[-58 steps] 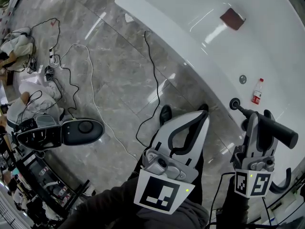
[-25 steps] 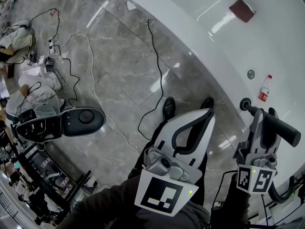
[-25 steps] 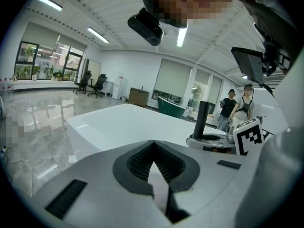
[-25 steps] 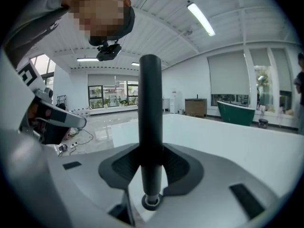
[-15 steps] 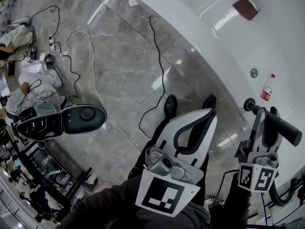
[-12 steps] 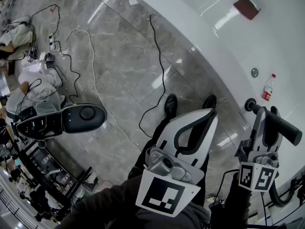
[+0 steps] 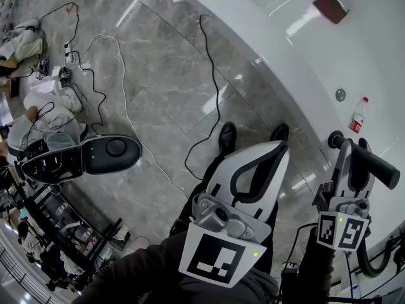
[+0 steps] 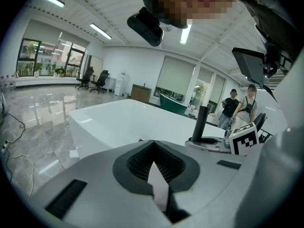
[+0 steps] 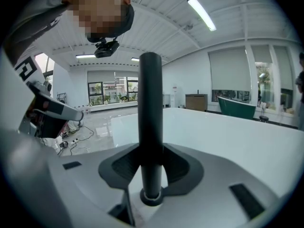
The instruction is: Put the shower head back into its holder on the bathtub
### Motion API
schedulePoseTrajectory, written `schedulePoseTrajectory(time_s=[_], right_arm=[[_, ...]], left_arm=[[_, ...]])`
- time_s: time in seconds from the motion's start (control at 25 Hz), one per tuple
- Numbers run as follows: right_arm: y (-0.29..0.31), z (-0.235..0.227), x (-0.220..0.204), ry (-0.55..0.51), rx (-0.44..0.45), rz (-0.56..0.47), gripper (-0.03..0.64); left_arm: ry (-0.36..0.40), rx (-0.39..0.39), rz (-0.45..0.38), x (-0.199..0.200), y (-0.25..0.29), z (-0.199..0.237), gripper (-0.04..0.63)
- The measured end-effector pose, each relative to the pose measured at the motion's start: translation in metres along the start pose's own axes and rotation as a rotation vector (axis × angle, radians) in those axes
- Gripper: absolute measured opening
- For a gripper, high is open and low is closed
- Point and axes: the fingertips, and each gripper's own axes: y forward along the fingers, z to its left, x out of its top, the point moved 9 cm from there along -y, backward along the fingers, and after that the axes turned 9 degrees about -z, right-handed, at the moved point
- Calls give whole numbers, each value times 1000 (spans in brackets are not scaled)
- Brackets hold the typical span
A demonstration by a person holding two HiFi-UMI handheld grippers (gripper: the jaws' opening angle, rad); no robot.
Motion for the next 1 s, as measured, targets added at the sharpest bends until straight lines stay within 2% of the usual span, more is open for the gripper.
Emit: schedulePoseTrajectory(time_s=[0.32,0.52,0.76,1.0], right_arm=[[-1,3,-3,-35,11,-12,140],[1,12,-2,-37,9,0,140],[8,20,0,-47,-8,30,183],[5,23,-7,-71,0,66,209]], left_arm=[[15,-8,0,1,-3,2,3],[28,-3,27,6,-16,7,3],[32,8,20,18,-24,17,3],[48,12,11,29,-33,8,3]])
